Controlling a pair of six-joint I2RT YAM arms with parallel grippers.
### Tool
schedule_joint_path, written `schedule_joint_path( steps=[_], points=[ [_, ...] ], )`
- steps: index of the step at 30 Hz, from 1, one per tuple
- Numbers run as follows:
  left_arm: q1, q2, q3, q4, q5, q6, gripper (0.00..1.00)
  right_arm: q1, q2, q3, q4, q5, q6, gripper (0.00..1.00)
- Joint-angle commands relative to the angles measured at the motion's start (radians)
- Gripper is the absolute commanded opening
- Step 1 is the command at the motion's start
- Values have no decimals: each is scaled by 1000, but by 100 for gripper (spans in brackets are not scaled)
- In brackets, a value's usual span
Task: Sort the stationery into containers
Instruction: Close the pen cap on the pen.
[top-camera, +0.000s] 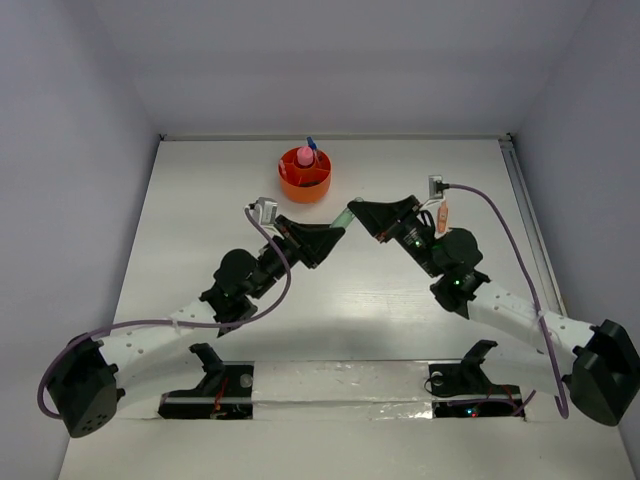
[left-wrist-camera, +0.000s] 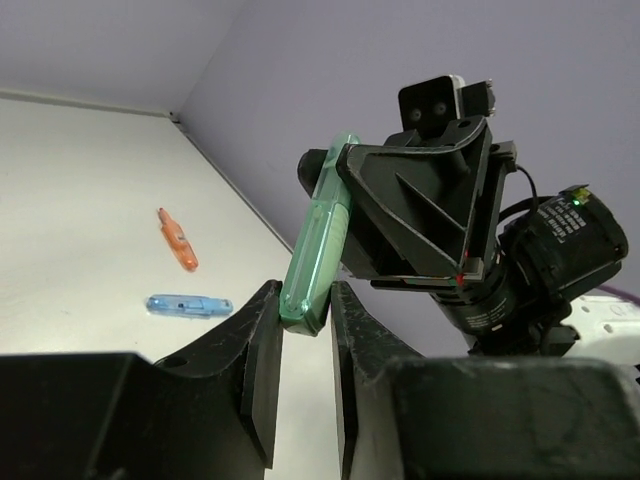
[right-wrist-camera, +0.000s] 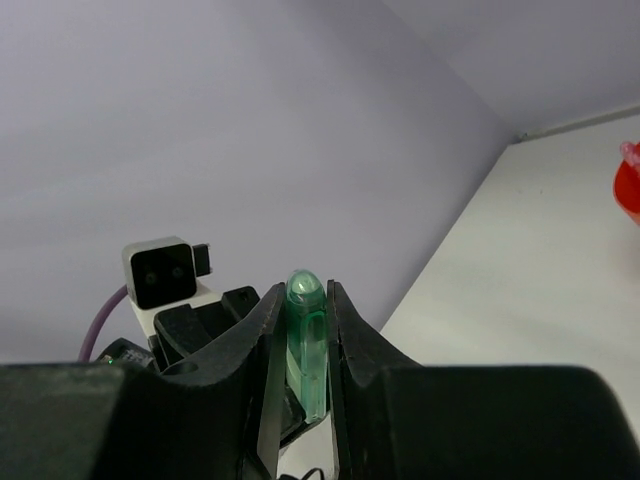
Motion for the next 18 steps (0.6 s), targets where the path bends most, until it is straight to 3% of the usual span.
schedule_joint_path(
  steps=[1, 6, 10, 13, 14, 16, 17, 18],
  points=[
    [5, 15, 173, 140, -21, 101, 0, 119, 41, -22, -306, -313, -100, 0],
    [5, 75, 263, 83, 31, 144, 0, 158, 102, 19, -374, -351, -137, 0],
    [5, 82, 265, 14, 17, 144, 0, 158, 39, 19, -406, -284, -166, 0],
    [5, 33, 197, -50, -39, 128, 26, 158, -14, 85, -466, -183, -235, 0],
    [5, -5, 152, -67, -61, 117, 44, 131, -16, 103, -469, -166, -243, 0],
    [5, -55, 98, -115, -84, 92, 59, 88, -9, 154, -431, -160, -243, 0],
    [5, -113, 67, -131, -105, 62, 71, 66, 19, 177, -420, -154, -246, 0],
    [5, -144, 14, -168, -110, 48, 75, 34, 41, 204, -414, -144, -250, 0]
  ],
)
